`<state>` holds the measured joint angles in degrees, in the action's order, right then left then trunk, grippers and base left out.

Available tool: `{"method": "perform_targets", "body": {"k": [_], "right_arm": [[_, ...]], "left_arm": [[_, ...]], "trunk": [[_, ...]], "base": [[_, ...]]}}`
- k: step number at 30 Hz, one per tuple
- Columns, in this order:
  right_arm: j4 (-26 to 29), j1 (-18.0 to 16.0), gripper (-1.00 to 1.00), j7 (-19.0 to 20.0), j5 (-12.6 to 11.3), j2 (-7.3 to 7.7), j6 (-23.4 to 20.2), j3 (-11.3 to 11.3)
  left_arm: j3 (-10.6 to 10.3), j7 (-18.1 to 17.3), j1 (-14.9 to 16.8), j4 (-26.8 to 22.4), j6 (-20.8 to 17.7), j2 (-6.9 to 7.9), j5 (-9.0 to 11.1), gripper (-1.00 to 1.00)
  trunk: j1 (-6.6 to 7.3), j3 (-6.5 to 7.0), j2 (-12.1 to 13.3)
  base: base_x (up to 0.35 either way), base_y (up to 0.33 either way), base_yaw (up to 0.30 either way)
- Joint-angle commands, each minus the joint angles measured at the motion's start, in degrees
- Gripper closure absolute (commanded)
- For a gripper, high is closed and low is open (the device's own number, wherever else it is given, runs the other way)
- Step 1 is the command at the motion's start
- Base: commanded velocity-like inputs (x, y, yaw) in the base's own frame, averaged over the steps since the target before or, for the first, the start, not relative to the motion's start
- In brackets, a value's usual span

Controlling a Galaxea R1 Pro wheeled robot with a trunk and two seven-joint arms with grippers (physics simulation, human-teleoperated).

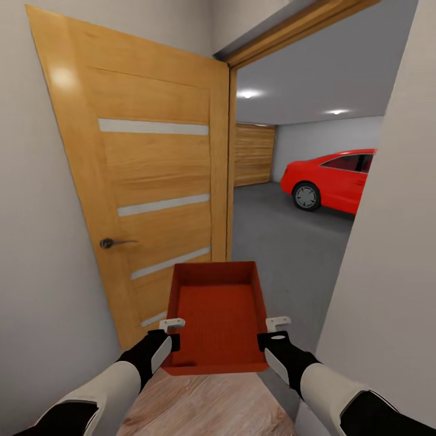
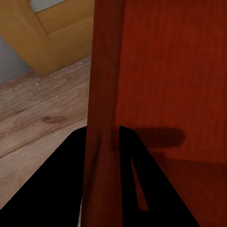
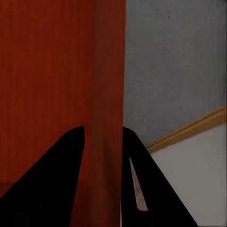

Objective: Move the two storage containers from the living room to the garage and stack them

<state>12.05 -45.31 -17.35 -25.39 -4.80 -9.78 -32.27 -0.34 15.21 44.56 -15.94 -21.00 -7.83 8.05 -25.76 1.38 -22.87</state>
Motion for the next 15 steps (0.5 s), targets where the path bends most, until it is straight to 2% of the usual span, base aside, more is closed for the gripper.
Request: {"method": "perform_targets", "body": {"k": [1,6,15], "right_arm": [[-0.1,0.0,1.00,-0.5,-1.2,0.05,-0.4,-0.9],[-0.1,0.0,1.00,-0.5,-1.2,0.05,-0.4,-0.8],[-0.1,0.0,1.00,-0.5,-1.2,0.01,-0.4,-0.8]], "left_arm": [[-0.2,0.7,0.0,-0.3,-0.1,0.45,-2.1,1.00],[-0.2,0.6,0.0,-0.3,-0.1,0.45,-2.1,1.00],[-0.3,0.6,0.0,-0.3,-0.1,0.45,-2.1,1.00]], "trunk": [[-0.02,0.01,0.0],[-0.02,0.10,0.0],[-0.02,0.12,0.0]], "base": [[0.000,0.005,-0.233],[0.019,0.103,-0.171],[0.120,0.274,-0.012]]}}
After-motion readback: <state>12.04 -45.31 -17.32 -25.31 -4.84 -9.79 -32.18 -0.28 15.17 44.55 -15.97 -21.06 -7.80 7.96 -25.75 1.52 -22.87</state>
